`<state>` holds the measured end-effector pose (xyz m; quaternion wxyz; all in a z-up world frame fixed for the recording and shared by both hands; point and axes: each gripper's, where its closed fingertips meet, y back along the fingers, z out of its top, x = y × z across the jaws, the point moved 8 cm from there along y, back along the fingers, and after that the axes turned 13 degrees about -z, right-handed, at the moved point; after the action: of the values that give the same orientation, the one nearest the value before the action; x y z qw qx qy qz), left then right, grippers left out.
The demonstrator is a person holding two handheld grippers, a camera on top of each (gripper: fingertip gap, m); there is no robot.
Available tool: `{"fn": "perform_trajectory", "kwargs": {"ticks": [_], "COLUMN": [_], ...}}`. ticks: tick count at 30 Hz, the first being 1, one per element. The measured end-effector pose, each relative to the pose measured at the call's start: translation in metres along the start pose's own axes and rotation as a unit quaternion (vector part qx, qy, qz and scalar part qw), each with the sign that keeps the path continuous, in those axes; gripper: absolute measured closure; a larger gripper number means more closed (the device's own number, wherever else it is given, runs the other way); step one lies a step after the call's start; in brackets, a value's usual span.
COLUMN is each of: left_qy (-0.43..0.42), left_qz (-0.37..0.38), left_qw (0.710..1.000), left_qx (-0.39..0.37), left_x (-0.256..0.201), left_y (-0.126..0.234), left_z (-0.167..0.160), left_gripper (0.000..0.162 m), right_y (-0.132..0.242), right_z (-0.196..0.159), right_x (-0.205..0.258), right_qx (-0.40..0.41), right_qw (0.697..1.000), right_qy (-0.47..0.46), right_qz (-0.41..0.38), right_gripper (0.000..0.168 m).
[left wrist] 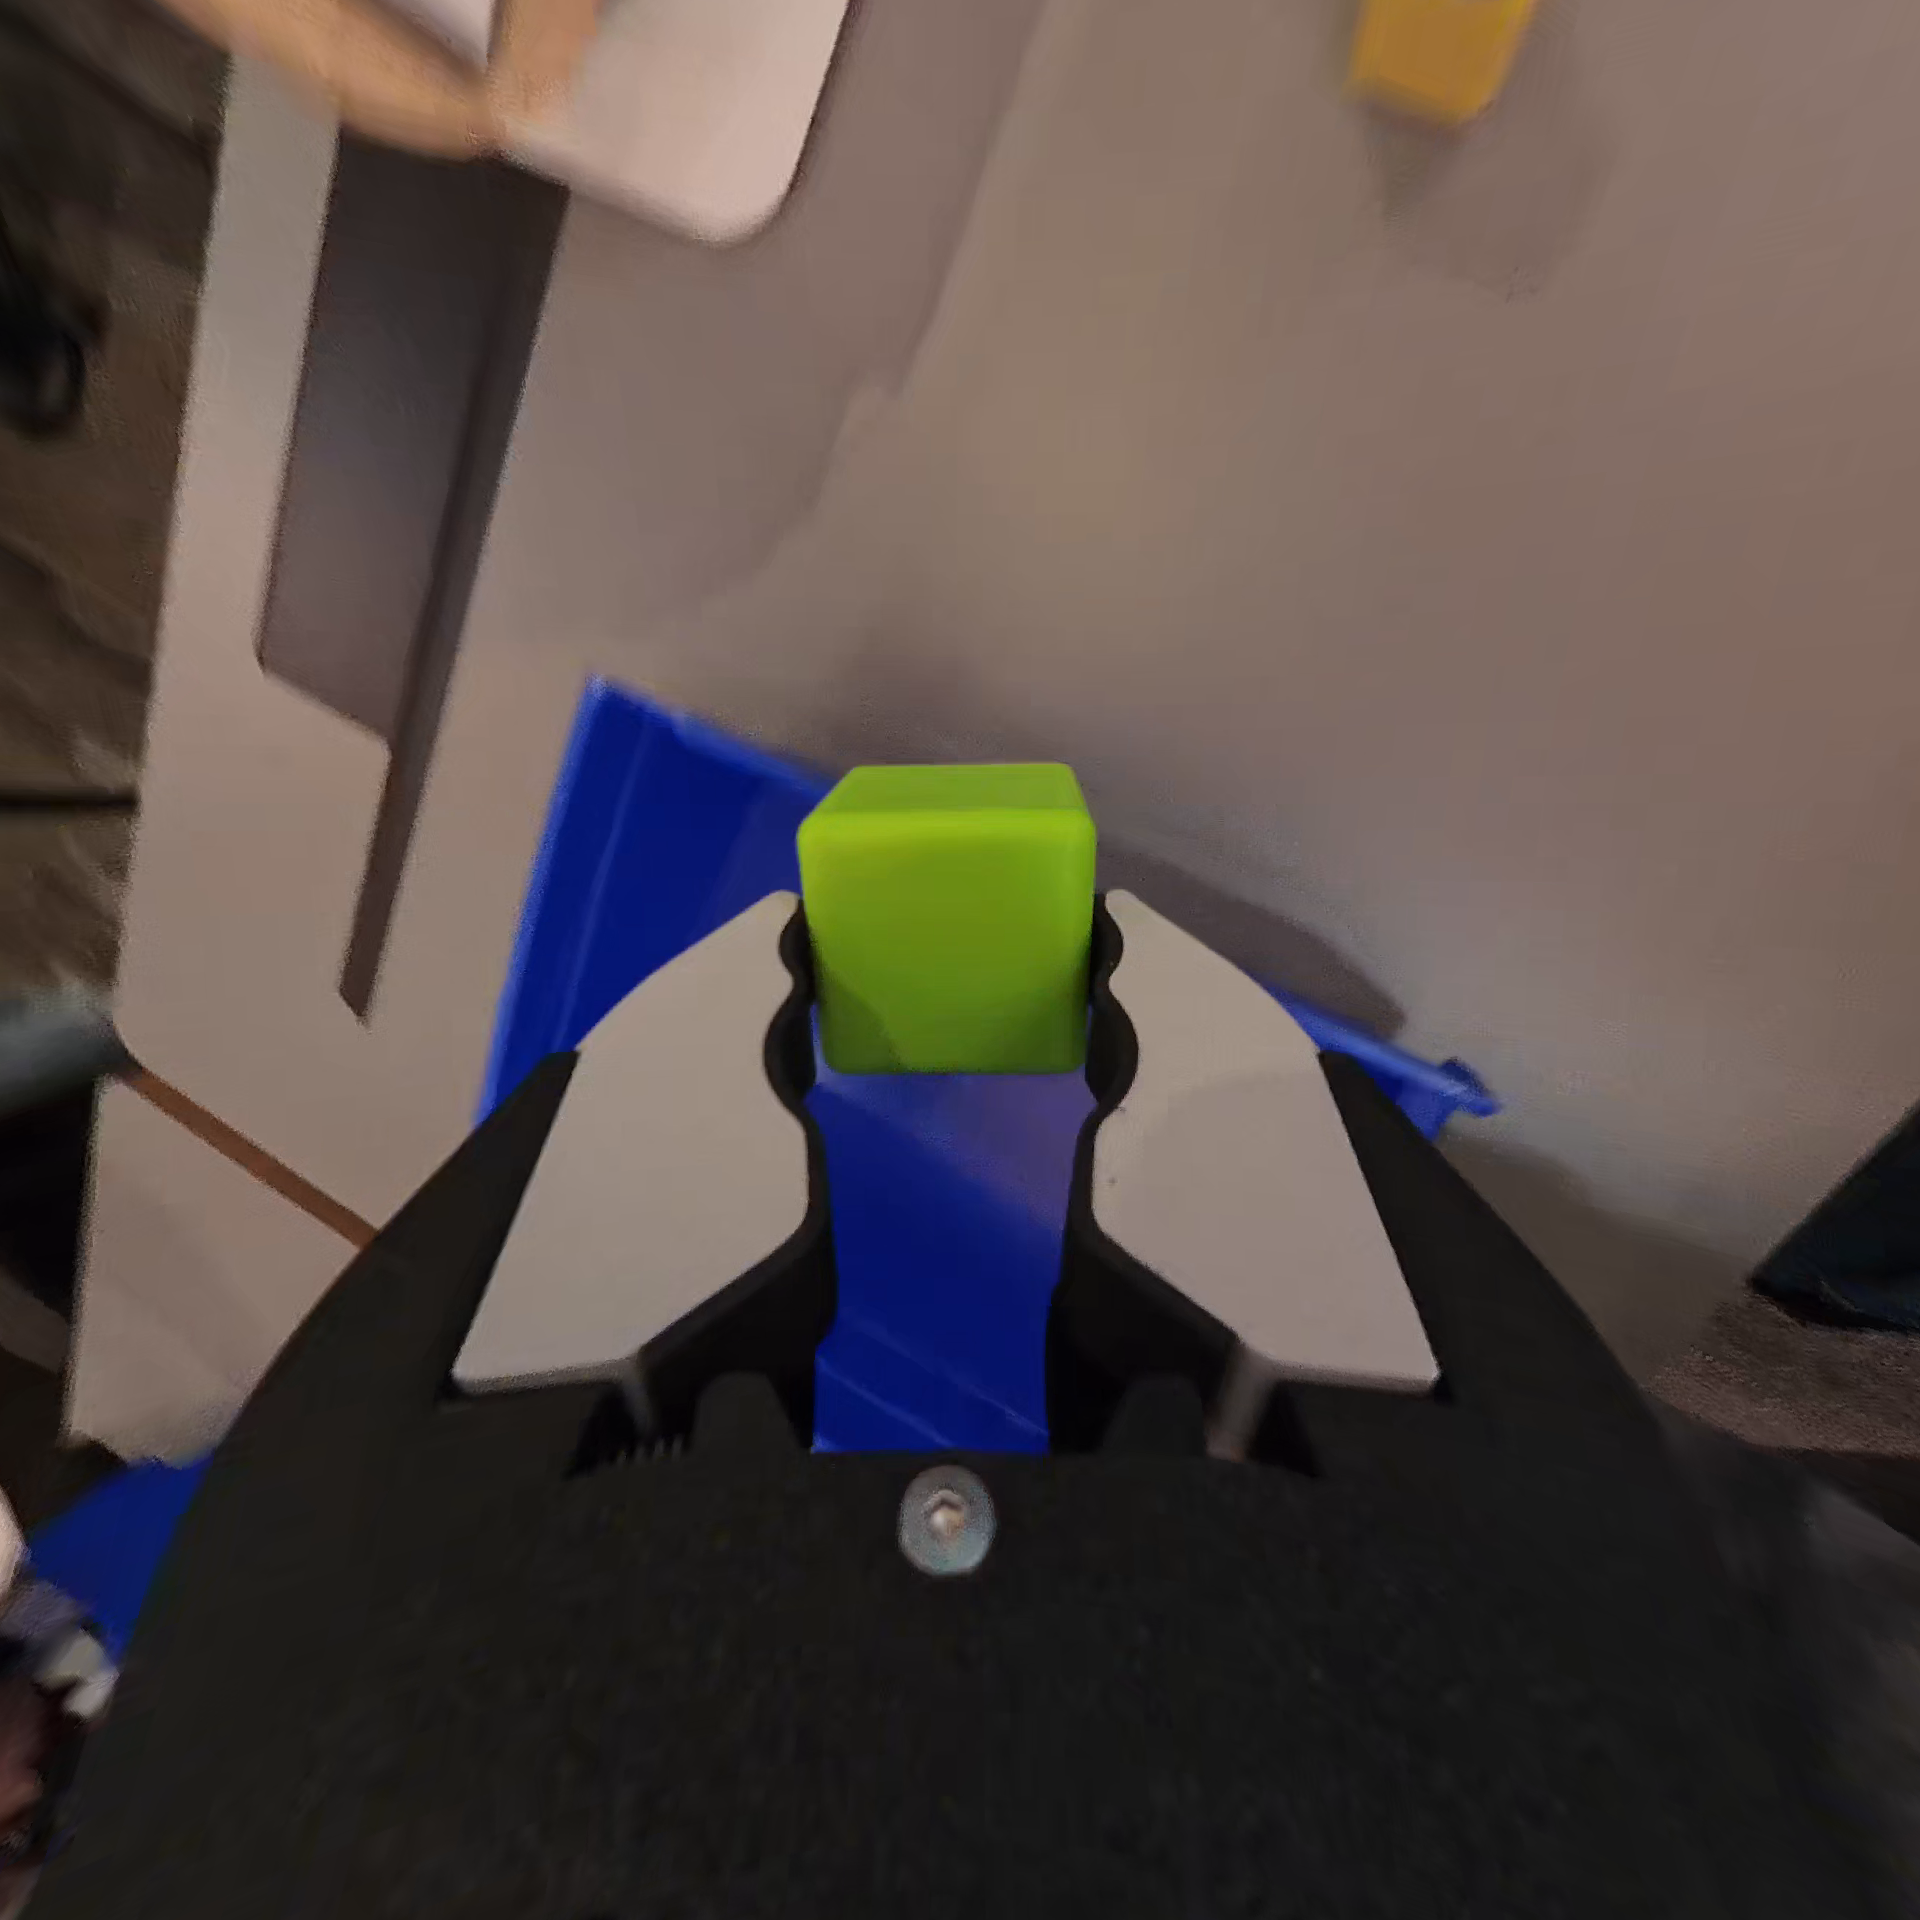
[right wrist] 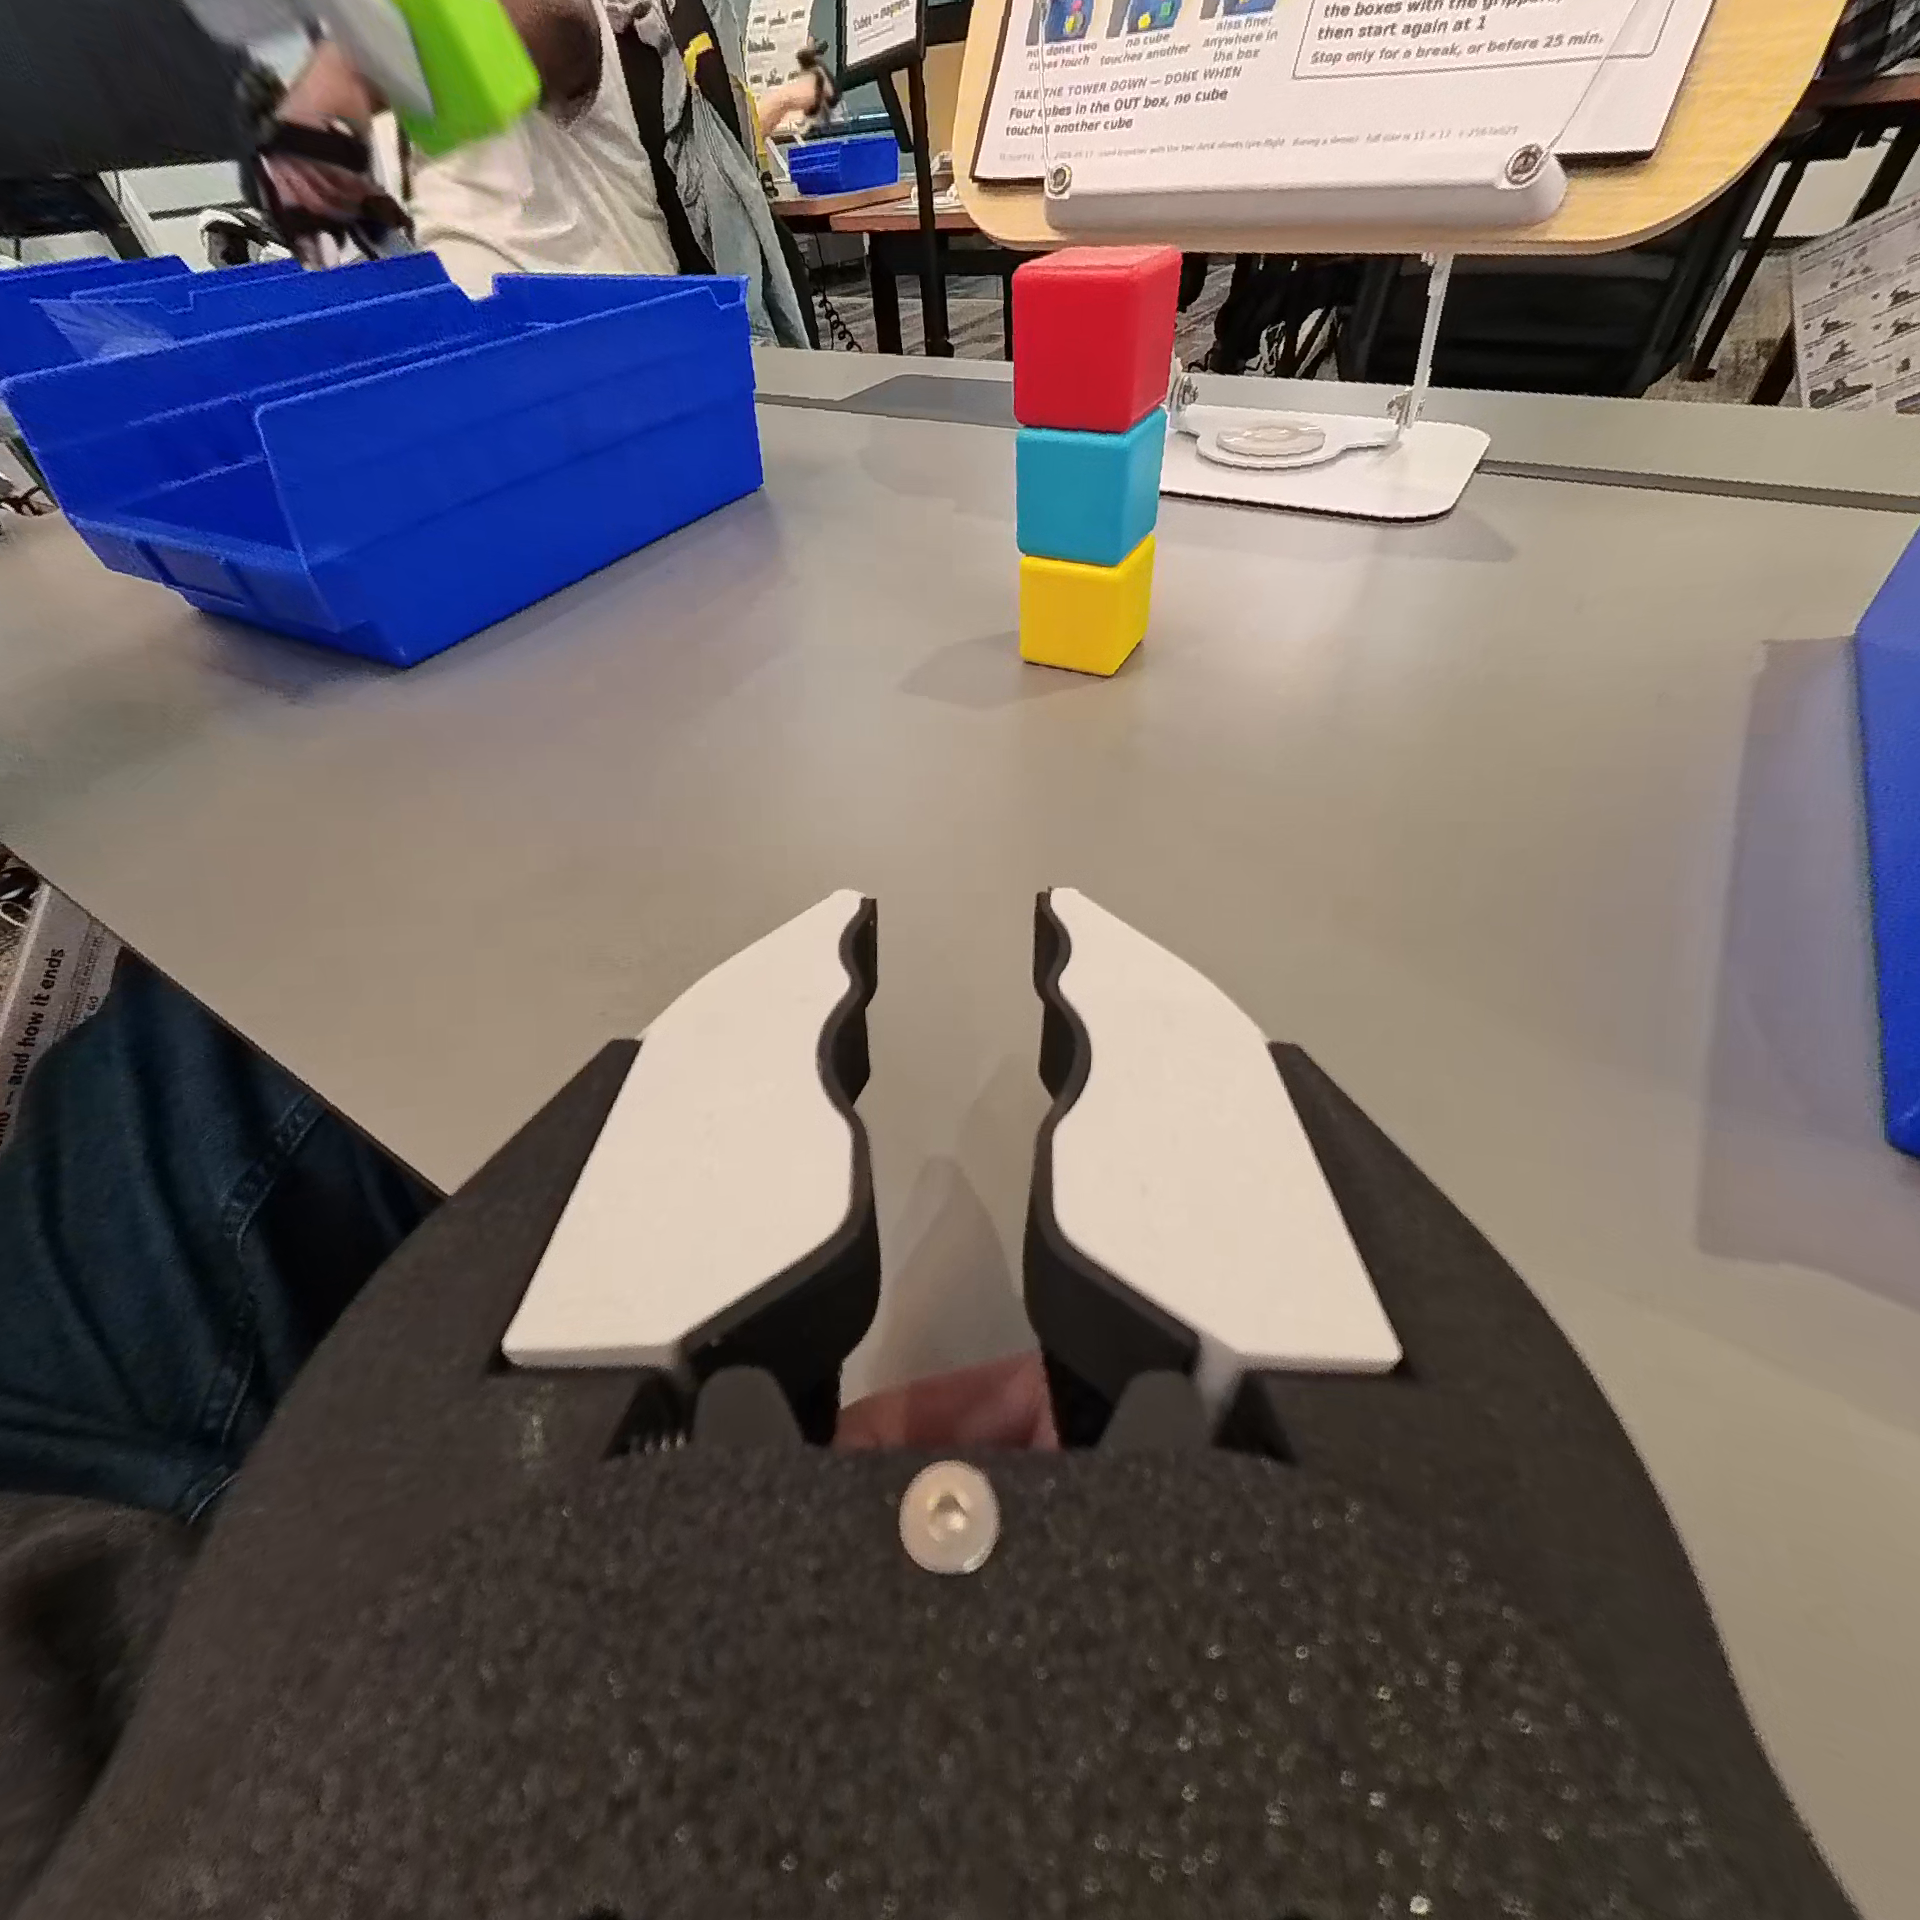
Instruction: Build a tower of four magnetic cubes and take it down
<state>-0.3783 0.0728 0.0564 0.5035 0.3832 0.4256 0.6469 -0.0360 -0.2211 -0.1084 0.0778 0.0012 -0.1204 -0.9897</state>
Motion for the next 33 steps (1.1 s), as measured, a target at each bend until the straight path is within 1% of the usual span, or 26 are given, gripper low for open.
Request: {"fn": "perform_trajectory", "kwargs": {"ticks": [2,5,7,9,11,13,17,19,21,23,25,27,28,29,30,31,33], "left_qy": [-0.052,-0.125,-0.163,-0.178,-0.181,-0.178,-0.167,-0.163,-0.162,-0.159,-0.173,-0.188,-0.191,-0.191,-0.189,-0.185,-0.174], "left_qz": [-0.007,-0.015,-0.039,-0.068,-0.079,-0.096,-0.119,-0.136,-0.141,-0.153,-0.147,-0.124,-0.113,-0.104,-0.099,-0.093,-0.074], "left_qw": [0.999,0.992,0.986,0.981,0.979,0.977,0.975,0.974,0.971,0.971,0.969,0.968,0.968,0.969,0.972,0.975,0.982], "left_qx": [-0.003,0.008,0.009,0.022,0.048,0.074,0.085,0.084,0.1,0.096,0.097,0.11,0.116,0.113,0.099,0.075,0.006], "left_x": [-0.019,-0.044,-0.056,-0.063,-0.063,-0.062,-0.057,-0.057,-0.057,-0.057,-0.059,-0.061,-0.061,-0.063,-0.064,-0.066,-0.069], "left_y": [0.013,0.012,-0.001,-0.021,-0.045,-0.068,-0.097,-0.105,-0.113,-0.116,-0.117,-0.118,-0.117,-0.115,-0.111,-0.104,-0.085], "left_z": [0.039,0.098,0.134,0.165,0.188,0.204,0.223,0.227,0.228,0.231,0.233,0.233,0.232,0.231,0.231,0.231,0.226], "left_gripper": [0.113,0.113,0.113,0.113,0.113,0.113,0.113,0.113,0.113,0.113,0.113,0.112,0.11,0.104,0.1,0.099,0.099], "right_y": [0.0,0.001,0.002,0.002,0.002,0.002,0.003,0.003,0.003,0.003,0.003,0.003,0.003,0.003,0.003,0.003,0.003], "right_z": [0.0,0.001,0.001,0.002,0.001,0.001,0.001,0.001,0.001,0.001,0.001,0.001,0.001,0.001,0.001,0.001,0.001], "right_x": [0.0,-0.001,-0.001,-0.002,-0.002,-0.002,-0.002,-0.002,-0.002,-0.002,-0.001,-0.001,-0.001,-0.001,-0.002,-0.002,-0.002], "right_qx": [-0.001,-0.004,-0.007,-0.01,-0.008,-0.008,-0.01,-0.01,-0.01,-0.009,-0.009,-0.009,-0.009,-0.009,-0.009,-0.009,-0.009], "right_qw": [1.0,1.0,1.0,1.0,1.0,1.0,1.0,1.0,1.0,1.0,1.0,1.0,1.0,1.0,1.0,1.0,1.0], "right_qy": [-0.001,-0.001,0.002,0.003,0.002,0.003,0.009,0.009,0.008,0.008,0.008,0.009,0.009,0.008,0.007,0.006,0.006], "right_qz": [-0.001,-0.004,-0.009,-0.013,-0.01,-0.009,-0.011,-0.009,-0.008,-0.007,-0.006,-0.007,-0.007,-0.007,-0.006,-0.007,-0.007], "right_gripper": [0.14,0.14,0.139,0.139,0.139,0.139,0.139,0.139,0.139,0.139,0.139,0.139,0.139,0.139,0.139,0.139,0.139]}}
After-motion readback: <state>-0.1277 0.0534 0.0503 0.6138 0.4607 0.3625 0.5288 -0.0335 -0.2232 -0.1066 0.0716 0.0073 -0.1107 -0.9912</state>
